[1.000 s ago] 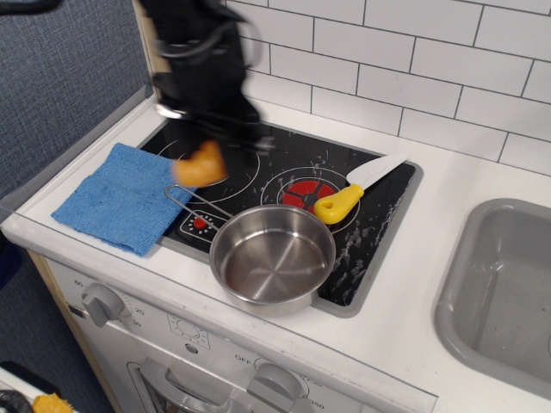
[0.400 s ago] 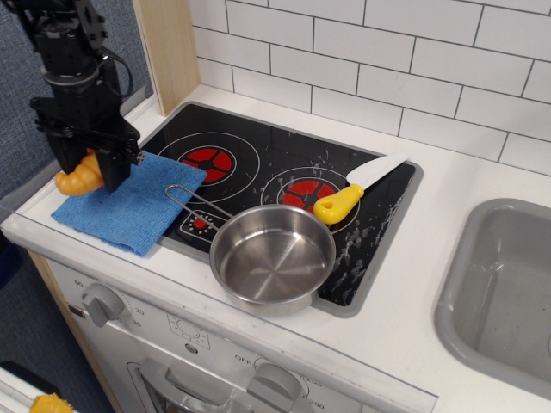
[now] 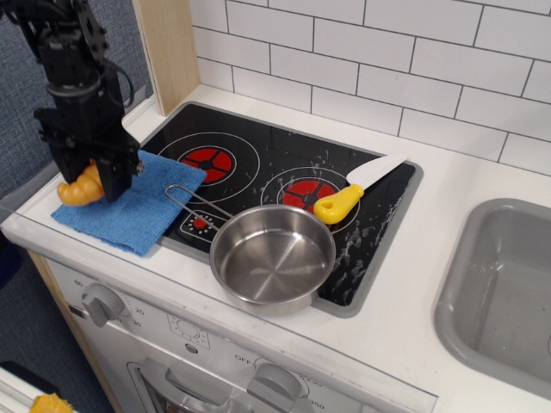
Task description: Moved the potato food from inside a bowl to the blue napkin on the left
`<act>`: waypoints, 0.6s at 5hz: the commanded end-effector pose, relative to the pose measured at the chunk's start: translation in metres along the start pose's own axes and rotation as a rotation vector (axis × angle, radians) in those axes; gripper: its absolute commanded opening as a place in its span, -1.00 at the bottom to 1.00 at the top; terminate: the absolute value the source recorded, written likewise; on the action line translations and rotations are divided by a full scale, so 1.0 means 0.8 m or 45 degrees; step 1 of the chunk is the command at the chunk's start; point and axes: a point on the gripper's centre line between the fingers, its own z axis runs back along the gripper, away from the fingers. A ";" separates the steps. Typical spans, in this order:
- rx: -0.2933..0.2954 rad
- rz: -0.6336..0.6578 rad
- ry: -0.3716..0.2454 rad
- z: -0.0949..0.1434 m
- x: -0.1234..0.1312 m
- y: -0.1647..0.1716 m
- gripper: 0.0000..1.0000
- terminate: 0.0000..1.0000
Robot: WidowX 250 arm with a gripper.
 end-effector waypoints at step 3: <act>-0.002 -0.043 -0.089 0.031 -0.003 0.000 1.00 -1.00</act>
